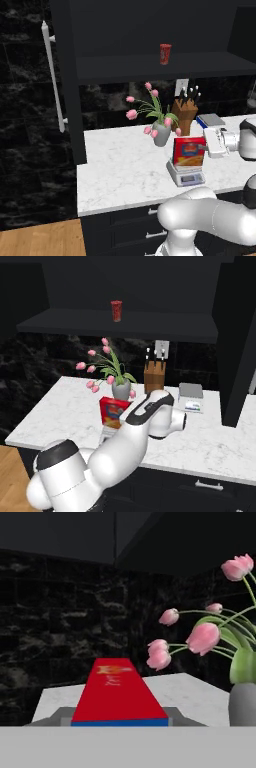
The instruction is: Pick the boxed food and place it on the digital scale for weighing, and close the cabinet.
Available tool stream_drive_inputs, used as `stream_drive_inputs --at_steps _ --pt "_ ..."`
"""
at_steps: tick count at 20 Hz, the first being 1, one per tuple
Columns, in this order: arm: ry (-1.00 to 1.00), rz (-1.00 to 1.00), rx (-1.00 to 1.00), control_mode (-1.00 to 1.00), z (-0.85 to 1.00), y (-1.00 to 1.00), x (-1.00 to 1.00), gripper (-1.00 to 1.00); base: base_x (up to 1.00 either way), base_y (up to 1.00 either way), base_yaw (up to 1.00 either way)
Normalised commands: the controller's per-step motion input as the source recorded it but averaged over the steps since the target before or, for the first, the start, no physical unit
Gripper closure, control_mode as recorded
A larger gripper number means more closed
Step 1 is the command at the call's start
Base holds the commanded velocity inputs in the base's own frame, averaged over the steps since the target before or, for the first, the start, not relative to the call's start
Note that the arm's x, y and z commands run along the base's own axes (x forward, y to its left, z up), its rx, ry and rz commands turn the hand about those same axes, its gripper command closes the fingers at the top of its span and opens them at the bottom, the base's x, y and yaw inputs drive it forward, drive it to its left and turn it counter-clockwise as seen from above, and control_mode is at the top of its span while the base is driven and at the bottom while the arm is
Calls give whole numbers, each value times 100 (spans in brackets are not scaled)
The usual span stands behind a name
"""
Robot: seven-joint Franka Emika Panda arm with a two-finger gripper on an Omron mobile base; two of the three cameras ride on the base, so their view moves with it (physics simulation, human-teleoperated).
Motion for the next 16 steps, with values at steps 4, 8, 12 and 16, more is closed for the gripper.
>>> stream_drive_inputs --at_steps 4,8,12,16 --pt "0 0 4 -100 -12 0 12 100 0 0 0" --pt "0 0 0 -100 -26 0 2 100 0 0 0" --pt "-4 0 0 -100 -32 0 0 -100 0 0 0" --pt "0 0 0 -100 0 0 -1 -100 0 0 0"
